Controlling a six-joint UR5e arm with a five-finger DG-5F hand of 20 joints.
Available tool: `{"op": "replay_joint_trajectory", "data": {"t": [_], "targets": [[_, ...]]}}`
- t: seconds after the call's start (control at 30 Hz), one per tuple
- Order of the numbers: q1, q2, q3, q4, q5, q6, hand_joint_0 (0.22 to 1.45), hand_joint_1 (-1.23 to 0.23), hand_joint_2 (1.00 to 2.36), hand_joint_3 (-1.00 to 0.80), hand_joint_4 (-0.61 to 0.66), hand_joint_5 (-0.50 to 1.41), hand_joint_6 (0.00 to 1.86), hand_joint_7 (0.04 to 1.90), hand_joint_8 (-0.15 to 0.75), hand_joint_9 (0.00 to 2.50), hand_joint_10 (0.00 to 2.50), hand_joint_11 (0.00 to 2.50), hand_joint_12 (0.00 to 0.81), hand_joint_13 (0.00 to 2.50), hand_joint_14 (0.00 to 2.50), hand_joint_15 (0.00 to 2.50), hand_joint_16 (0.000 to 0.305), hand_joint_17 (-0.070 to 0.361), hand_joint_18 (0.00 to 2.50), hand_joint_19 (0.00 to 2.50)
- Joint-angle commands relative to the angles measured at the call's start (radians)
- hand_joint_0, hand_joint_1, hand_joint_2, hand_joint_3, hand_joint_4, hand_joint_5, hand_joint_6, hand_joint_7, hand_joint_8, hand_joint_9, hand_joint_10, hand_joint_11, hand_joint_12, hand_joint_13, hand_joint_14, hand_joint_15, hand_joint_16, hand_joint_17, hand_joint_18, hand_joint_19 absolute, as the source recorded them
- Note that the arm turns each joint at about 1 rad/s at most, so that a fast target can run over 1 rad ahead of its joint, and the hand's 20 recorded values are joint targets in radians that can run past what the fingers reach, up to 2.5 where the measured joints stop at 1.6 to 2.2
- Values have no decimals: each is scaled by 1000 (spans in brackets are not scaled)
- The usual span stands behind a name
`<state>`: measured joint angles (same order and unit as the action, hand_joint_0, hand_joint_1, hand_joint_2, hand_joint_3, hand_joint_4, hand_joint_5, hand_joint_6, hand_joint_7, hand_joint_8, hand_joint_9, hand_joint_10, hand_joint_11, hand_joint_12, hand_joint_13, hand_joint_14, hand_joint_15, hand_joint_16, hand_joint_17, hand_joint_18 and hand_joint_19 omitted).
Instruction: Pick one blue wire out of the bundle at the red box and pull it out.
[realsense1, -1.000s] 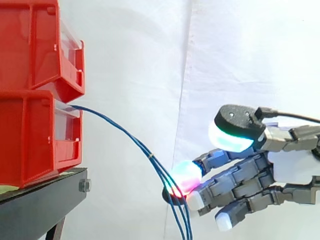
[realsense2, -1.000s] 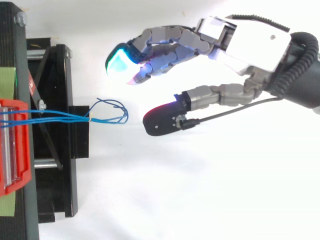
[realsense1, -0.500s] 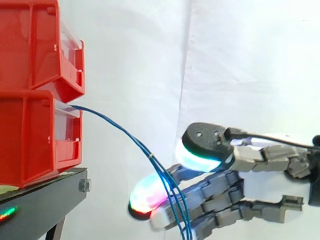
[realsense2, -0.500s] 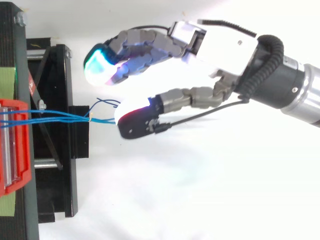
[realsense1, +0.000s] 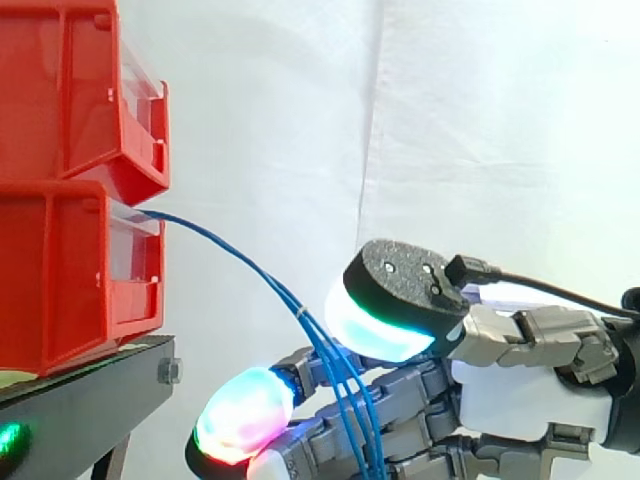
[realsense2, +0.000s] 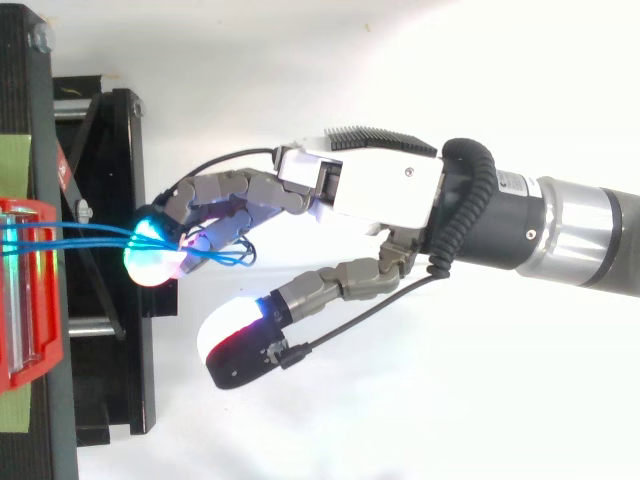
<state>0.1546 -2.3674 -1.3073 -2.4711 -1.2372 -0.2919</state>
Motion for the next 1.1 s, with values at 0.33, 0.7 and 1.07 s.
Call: {"op": "replay_joint_trajectory", "data": {"t": [0.33,0.7,1.07], "targets": [[-12,-1,0,11,-16,112,531,-640,1001,-487,371,-144,503,887,348,563,4,112,451,394,6,196,64,144,571,558],[-21,0,2,9,-19,160,549,-645,1004,-454,373,-136,504,936,346,583,4,119,445,410,7,206,63,142,589,569],[-27,0,23,6,-25,157,588,-689,1014,-329,288,-118,502,1211,341,568,6,153,438,400,7,213,61,138,569,576]]}}
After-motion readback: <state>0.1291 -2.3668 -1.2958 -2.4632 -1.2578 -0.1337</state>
